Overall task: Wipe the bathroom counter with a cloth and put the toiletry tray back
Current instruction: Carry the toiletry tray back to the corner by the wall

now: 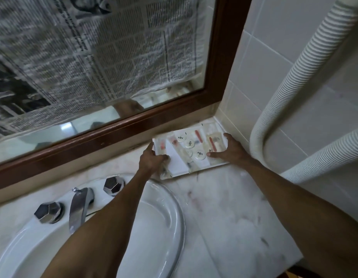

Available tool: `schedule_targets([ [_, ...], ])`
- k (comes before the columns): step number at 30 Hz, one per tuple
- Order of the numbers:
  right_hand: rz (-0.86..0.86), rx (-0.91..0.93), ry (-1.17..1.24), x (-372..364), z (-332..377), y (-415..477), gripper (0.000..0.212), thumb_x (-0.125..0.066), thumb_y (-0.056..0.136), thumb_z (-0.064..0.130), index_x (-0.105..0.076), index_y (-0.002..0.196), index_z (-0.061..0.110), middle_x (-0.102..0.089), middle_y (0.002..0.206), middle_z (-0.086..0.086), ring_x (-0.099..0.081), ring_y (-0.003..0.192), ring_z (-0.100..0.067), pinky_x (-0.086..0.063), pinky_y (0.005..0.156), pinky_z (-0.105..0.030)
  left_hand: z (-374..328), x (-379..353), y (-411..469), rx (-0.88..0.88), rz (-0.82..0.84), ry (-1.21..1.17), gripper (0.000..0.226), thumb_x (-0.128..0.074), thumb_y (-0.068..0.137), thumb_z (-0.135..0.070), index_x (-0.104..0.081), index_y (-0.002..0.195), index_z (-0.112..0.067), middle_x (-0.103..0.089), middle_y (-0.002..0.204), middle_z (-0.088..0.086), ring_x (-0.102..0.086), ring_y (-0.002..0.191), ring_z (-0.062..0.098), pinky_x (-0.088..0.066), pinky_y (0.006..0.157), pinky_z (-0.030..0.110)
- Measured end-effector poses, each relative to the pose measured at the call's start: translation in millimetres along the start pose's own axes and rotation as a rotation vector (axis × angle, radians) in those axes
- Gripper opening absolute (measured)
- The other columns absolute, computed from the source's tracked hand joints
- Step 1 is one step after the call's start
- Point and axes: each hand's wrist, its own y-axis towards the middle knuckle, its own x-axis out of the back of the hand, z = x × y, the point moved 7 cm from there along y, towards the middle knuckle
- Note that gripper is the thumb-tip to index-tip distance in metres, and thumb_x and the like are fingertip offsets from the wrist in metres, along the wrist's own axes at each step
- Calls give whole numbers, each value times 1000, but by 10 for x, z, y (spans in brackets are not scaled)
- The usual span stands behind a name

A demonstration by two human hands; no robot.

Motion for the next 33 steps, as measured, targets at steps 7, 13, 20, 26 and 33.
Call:
schedule_targets([
  [7,144,100,-106,-93,-13,-52,152,-98,38,52,-8,157,25,-23,161,-7,-21,149,-30,-27,118,-42,115,-81,50,89,12,-20,94,-82,83,-30,-31,162,-23,-69,127,14,-66,116,34,-51,107,47],
  [13,84,186,-146,-77,-27,-34,151,-100,40,39,-9,158,17,-24,160,-9,-27,146,-28,-28,114,-35,69,-159,19,100,23,-82,91,-79,87,-29,-28,162,-16,-56,149,13,-60,129,36,-49,111,46],
  [20,-109,165,-11,136,-8,36,113,-96,55,8,-34,150,6,-47,148,-13,-44,136,-29,-37,104,-28,-24,-280,59,116,74,-178,50,-78,84,-31,-55,128,-23,-70,125,6,-67,115,30,-53,106,47],
  [26,-164,129,-18,139,4,55,105,-92,59,1,-36,147,6,-47,143,-16,-45,133,-31,-37,102,-30,159,-382,259,146,94,-270,108,-77,56,-58,-45,151,-17,-63,143,6,-63,126,28,-50,111,48],
  [33,-179,86,-97,101,-15,69,89,-83,72,-2,-35,146,9,-44,142,-15,-46,125,-27,-45,86,-14,-17,-258,40,123,130,-163,67,-71,89,-38,-49,148,-13,-64,136,6,-63,119,28,-50,100,38],
])
